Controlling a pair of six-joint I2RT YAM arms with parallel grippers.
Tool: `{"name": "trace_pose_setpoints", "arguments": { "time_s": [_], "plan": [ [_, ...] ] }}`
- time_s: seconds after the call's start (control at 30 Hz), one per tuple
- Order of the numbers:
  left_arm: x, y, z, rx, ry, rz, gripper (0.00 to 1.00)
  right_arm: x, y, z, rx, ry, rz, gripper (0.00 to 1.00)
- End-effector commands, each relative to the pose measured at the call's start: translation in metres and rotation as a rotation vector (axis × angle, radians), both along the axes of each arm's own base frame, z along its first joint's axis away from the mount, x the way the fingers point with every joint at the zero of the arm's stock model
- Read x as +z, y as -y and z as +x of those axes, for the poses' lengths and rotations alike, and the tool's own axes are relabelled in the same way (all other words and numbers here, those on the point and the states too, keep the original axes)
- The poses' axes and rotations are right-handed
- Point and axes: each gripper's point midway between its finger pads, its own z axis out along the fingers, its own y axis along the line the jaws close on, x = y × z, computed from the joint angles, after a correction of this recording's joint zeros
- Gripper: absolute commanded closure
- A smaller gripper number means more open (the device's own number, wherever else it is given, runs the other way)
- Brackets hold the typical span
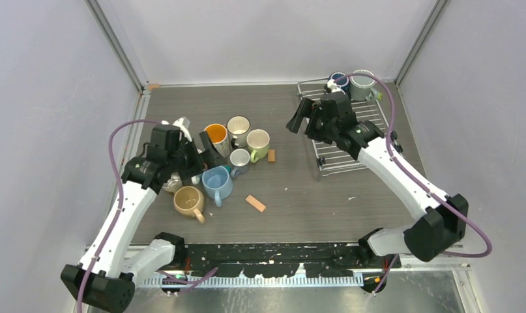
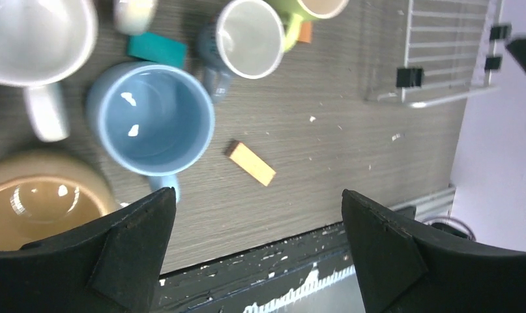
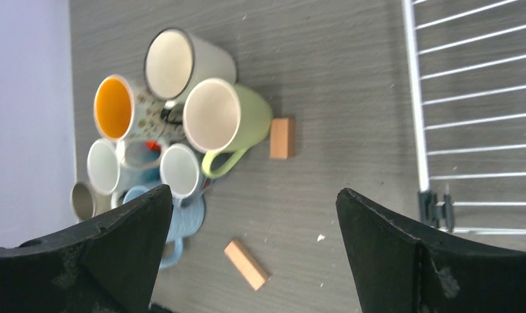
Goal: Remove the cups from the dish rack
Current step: Place the cup at the center of the board, then unload the cup from the dish rack.
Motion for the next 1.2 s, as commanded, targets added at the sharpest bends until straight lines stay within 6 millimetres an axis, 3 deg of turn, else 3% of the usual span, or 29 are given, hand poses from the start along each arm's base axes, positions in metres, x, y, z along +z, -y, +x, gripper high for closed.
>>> {"name": "trace_pose_setpoints", "arguments": {
  "time_s": [0.0, 0.17, 0.3, 0.4, 0.53, 0.9, 1.17],
  "plan": [
    [0.028, 0.039, 0.011, -0.181, 0.106, -0.017, 0.0, 0.018, 0.026, 0.046, -0.111, 0.074, -0.035, 0.0],
    [0.038, 0.069, 0.017, -0.296, 0.152, -0.034, 0.0, 0.019, 0.064, 0.104, -0.209, 0.102, 0.005, 0.0],
    [0.034, 0.077, 0.023, -0.35, 0.147, -0.021, 0.0, 0.007, 0.098, 0.15, -0.278, 0.115, -0.007, 0.0],
    [0.033, 0.084, 0.024, -0.385, 0.144, -0.042, 0.0, 0.011, 0.114, 0.181, -0.27, 0.144, 0.012, 0.0],
    [0.03, 0.092, 0.024, -0.421, 0.127, -0.071, 0.0, 0.009, 0.133, 0.211, -0.265, 0.178, -0.025, 0.0],
    [0.022, 0.098, 0.027, -0.44, 0.112, -0.08, 0.0, -0.024, 0.178, 0.267, -0.27, 0.184, -0.05, 0.0],
    [0.018, 0.104, 0.03, -0.453, 0.106, -0.102, 0.0, -0.045, 0.198, 0.279, -0.268, 0.172, -0.109, 0.0]
  ]
}}
